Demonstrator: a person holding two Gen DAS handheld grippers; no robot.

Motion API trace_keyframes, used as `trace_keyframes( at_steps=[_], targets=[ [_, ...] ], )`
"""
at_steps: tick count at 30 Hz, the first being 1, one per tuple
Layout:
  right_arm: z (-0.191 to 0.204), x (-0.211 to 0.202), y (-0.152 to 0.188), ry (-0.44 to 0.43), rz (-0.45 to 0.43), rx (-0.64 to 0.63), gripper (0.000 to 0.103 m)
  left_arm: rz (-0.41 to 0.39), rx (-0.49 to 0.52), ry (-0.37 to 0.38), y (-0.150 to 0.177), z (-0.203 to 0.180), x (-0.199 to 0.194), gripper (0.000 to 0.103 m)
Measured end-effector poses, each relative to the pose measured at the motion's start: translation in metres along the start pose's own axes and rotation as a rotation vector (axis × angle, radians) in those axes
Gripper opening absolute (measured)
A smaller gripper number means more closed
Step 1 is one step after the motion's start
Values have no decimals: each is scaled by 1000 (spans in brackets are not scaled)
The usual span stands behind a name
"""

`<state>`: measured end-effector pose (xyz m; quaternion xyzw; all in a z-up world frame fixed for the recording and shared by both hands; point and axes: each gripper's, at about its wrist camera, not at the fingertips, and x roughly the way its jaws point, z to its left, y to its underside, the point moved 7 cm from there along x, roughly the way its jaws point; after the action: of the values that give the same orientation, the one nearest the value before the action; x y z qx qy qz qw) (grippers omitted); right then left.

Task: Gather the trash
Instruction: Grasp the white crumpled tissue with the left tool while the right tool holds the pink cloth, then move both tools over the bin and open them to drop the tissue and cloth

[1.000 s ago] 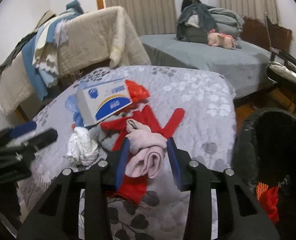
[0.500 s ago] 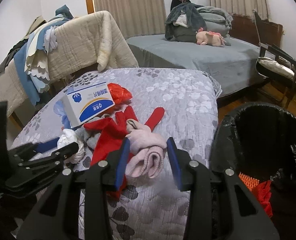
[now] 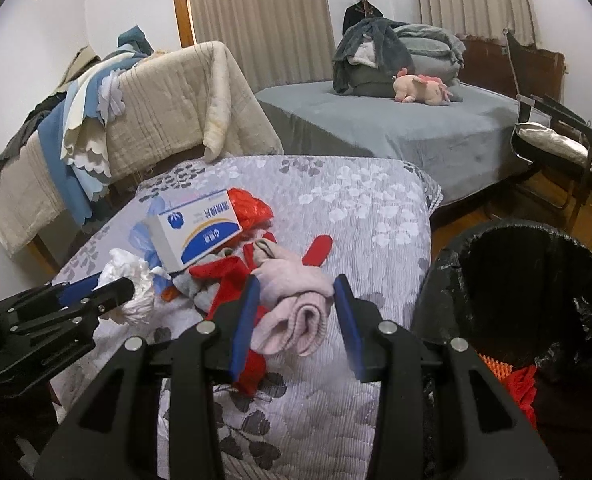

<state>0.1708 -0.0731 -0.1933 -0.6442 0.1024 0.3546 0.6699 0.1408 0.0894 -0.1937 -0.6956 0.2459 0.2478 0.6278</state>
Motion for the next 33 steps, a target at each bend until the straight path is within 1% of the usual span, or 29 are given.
trace_keyframes(
  at_steps=[5,17,26,33],
  targets=[
    [-1,-13,-8,-3,-19,8,37,-22,13,4,-13,-10,-12,32],
    [-18,-53,-27,11,-79,28,37,-71,44,60,-39,-49,-31,32],
    [-39,-81,-38,55,-119,42,37,-101,80,103,-55,-83,-40,32],
    [-68,-105,-46,119,-152,67,37,-114,113,155,-63,-112,-41,32]
  ],
)
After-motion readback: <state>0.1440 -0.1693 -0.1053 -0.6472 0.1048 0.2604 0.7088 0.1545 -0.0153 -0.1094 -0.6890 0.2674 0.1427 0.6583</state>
